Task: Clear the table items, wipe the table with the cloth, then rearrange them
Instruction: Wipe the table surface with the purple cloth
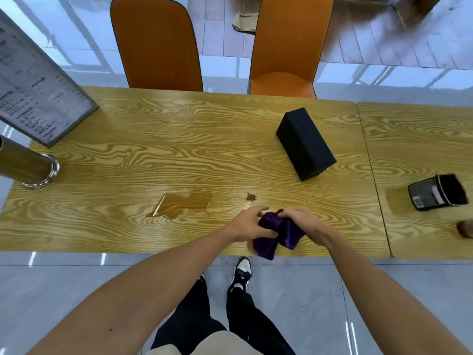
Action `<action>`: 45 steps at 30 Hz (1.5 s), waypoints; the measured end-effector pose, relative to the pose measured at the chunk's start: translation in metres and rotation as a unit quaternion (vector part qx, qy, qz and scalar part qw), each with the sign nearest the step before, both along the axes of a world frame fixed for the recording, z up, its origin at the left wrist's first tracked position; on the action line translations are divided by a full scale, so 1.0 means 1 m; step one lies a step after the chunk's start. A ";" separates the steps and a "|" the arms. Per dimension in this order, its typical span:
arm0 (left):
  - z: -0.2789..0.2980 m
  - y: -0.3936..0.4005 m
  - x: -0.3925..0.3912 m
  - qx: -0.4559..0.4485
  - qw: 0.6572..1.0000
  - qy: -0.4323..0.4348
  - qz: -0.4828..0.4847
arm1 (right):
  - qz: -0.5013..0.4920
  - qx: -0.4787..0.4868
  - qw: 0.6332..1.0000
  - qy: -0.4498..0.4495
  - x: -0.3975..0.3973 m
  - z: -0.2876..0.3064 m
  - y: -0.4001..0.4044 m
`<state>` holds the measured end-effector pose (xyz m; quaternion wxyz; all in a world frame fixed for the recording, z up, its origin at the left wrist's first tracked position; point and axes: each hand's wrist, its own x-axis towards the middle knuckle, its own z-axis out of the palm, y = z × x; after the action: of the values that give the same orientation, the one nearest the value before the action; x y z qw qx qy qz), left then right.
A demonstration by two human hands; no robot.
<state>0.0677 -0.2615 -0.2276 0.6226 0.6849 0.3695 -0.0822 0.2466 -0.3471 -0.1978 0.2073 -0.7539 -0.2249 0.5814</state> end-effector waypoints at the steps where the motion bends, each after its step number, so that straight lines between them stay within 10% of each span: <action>1: 0.002 0.004 -0.006 -0.021 1.000 -0.020 0.002 | -0.003 0.002 1.000 0.024 -0.003 0.004 0.008; 11: 0.030 0.056 -0.087 -0.108 0.994 -0.006 0.029 | 0.105 -0.042 0.987 0.117 -0.037 0.018 0.072; 25: -0.010 0.080 -0.196 -0.003 0.997 0.061 -0.043 | 0.266 0.033 0.951 -0.151 -0.124 -0.039 0.089; 32: -0.019 0.087 -0.207 -0.005 0.992 0.078 0.099 | 0.210 0.065 0.955 -0.199 -0.145 -0.059 0.089; 39: -0.035 0.061 -0.206 0.408 0.872 0.225 0.150 | 0.333 0.175 0.799 -0.470 -0.177 -0.078 0.062; 45: -0.061 0.011 -0.213 0.367 0.894 0.238 0.104 | 0.356 0.105 0.819 -0.438 -0.203 -0.102 0.025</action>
<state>-0.1455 -0.2509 -0.2889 0.2260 0.7825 0.5791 -0.0363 0.0437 -0.3222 -0.3003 -0.0568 -0.7700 -0.6045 0.1959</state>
